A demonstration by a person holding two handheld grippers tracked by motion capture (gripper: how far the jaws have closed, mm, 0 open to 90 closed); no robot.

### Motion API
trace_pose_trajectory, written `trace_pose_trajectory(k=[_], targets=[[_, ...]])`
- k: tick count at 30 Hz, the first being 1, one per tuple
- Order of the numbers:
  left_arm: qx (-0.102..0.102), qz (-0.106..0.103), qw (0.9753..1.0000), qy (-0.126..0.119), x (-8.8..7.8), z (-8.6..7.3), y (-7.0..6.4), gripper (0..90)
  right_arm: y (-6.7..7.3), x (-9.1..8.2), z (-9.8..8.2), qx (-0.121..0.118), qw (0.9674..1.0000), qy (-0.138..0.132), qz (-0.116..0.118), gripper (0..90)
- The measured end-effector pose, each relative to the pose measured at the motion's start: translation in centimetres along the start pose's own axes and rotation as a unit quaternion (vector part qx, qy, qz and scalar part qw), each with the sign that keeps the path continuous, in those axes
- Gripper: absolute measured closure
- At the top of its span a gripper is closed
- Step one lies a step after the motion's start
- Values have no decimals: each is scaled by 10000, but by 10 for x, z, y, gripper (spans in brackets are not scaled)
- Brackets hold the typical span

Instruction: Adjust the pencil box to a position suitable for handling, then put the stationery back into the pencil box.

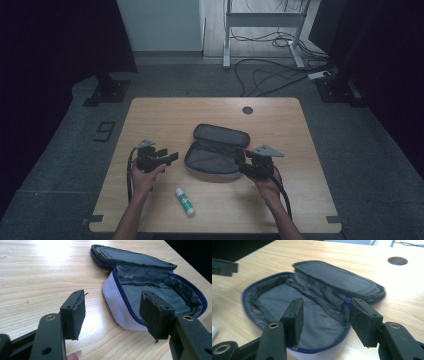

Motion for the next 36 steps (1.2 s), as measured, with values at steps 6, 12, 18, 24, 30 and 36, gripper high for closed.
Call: trace_pose_trajectory(k=[6,12,18,24,30,36], targets=[[14,-135,9999,-11,-5,0,-1,378,22,-1,-6,-85,9996,62,263,437],[1,-151,9999,-7,-9,-5,1,378,38,-1,-11,-209,9990,79,385,437],[-84,-188,9998,-21,-10,-6,3,378,64,-1,-7,-308,9978,-23,591,438],[-98,-171,9998,16,-10,-8,6,376,85,-3,-6,-473,9961,-80,744,439],[-78,-123,9999,64,-8,-10,6,376,105,0,-9,-577,9943,-73,895,439],[-16,-127,9999,93,-7,-11,5,376,130,6,-17,-751,9910,9,1107,440]])
Point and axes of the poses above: each handheld gripper's, and its own axes: x roughly forward along the jaws, z roughly out of its top, y roughly to its left, the point moved 9 cm from there along x, roughly forward along the jaws, and after that the axes turned 1 degree about -x, right-handed, at the moved point
